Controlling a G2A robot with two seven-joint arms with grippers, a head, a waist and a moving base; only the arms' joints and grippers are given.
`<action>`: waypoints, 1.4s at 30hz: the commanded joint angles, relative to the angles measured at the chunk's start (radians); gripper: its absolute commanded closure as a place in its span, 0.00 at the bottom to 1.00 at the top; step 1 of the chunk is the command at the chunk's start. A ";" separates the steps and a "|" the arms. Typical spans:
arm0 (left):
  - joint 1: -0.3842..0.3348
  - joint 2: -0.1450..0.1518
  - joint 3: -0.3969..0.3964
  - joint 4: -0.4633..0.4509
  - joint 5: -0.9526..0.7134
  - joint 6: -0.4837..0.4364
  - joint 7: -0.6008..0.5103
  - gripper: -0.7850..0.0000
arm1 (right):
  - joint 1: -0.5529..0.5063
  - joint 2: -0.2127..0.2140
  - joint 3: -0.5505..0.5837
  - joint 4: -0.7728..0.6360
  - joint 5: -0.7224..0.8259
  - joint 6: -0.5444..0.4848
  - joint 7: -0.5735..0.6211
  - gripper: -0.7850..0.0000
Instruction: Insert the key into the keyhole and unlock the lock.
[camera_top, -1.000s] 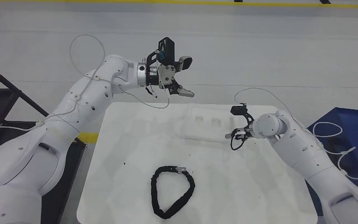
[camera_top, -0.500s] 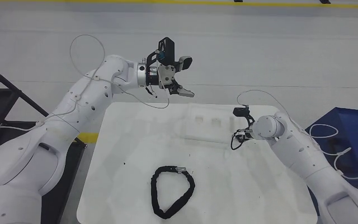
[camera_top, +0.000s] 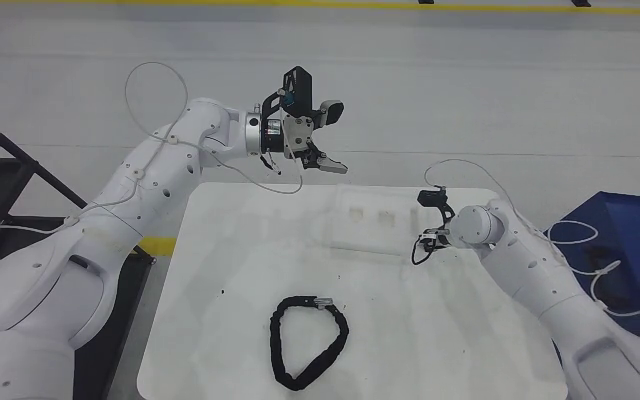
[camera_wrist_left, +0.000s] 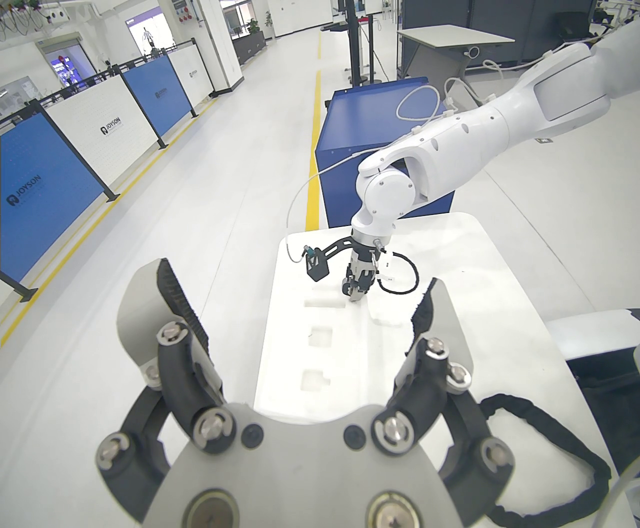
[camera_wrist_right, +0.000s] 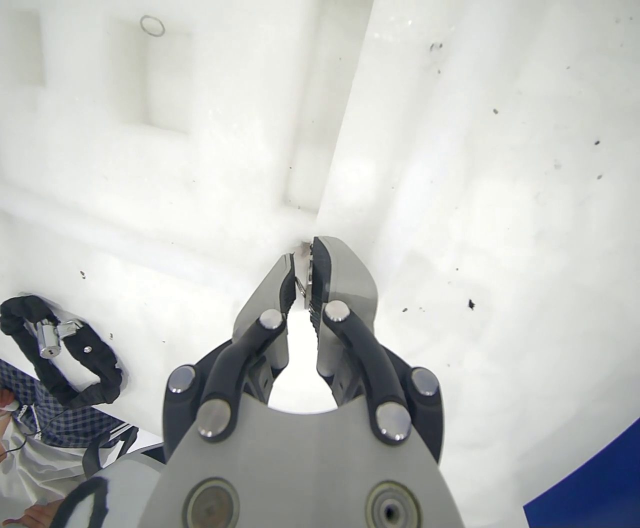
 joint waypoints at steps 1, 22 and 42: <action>0.000 0.000 0.000 0.000 0.000 0.000 0.000 0.00 | 0.005 0.002 0.009 -0.012 -0.007 0.004 0.013 1.00; 0.000 0.000 0.000 0.000 0.000 0.000 0.000 0.00 | -0.172 0.116 0.324 -0.483 0.019 -0.018 0.067 1.00; 0.000 0.000 0.000 0.000 0.000 0.000 0.000 0.00 | -0.517 0.182 0.713 -0.847 0.244 -0.157 -0.120 1.00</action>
